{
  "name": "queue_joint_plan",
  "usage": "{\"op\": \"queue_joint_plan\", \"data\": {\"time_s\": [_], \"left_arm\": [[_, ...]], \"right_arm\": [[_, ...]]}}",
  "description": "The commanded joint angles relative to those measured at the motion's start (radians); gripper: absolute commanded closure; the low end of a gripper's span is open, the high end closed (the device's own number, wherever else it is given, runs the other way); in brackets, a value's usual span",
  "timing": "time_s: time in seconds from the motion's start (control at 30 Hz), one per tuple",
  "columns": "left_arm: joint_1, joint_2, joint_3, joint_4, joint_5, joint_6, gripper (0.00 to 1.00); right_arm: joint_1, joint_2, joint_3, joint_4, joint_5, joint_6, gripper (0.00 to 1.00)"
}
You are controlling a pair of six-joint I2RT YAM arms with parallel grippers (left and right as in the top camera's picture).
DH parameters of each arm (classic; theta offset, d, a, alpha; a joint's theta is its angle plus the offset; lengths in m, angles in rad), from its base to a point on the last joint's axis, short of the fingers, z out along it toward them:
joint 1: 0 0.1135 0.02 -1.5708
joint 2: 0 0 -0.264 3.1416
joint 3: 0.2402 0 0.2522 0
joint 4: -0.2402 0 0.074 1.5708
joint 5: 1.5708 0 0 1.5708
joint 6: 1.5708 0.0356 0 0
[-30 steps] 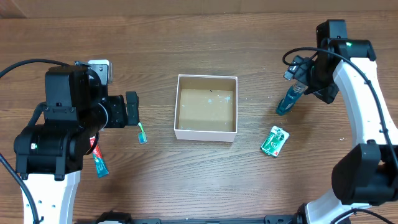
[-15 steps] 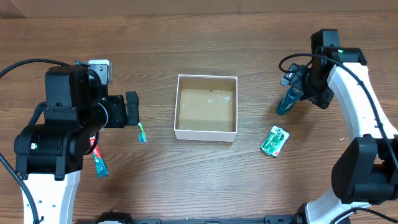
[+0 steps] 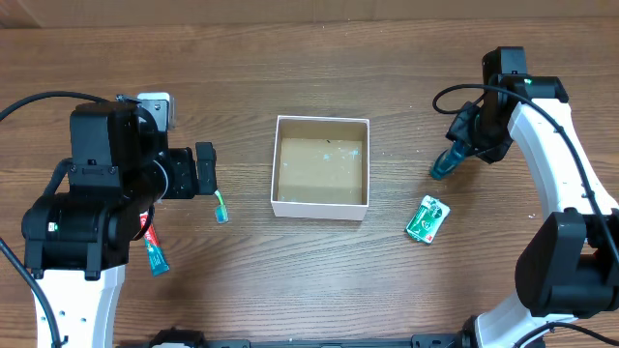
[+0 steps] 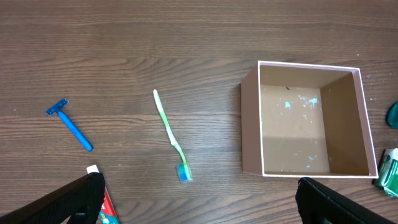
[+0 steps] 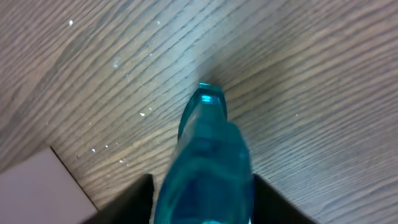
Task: Pack container
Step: 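Reach the right gripper to the blue mouthwash bottle and grasp it, then carry the mouthwash bottle into the box and release it upright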
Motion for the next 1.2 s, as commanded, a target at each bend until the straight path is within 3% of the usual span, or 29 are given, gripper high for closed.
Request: {"op": "queue_joint_plan", "data": {"time_s": [0.0,0.23,0.37,0.4,0.43,0.8,0.97,1.17], "left_arm": [[0.005,0.003,0.025,0.004,0.007,0.016,0.0],[0.005,0.003,0.025,0.004,0.007,0.016,0.0],[0.005,0.003,0.025,0.003,0.007,0.016,0.0],[0.005,0.003,0.025,0.003,0.007,0.016,0.0],[0.005,0.003,0.025,0.003,0.006,0.016,0.0],[0.005,0.003,0.025,-0.003,0.002,0.016,0.0],[0.005,0.003,0.024,-0.004,0.003,0.016,0.0],[0.005,0.003,0.024,-0.005,0.003,0.016,0.0]], "right_arm": [[0.0,-0.001,-0.003,0.002,0.004,0.001,0.58],[0.0,-0.001,-0.003,0.002,0.005,0.0,0.59],[0.0,-0.002,-0.002,0.003,0.006,-0.008,0.75],[0.0,-0.002,0.0,0.003,0.005,-0.023,0.82],[0.0,-0.002,0.001,0.003,0.005,-0.031,0.96],[0.052,-0.157,0.087,-0.038,0.005,-0.197,0.96],[0.264,-0.284,0.238,-0.109,0.01,-0.26,0.96],[0.579,-0.294,0.319,-0.091,0.056,-0.201,0.96]]}}
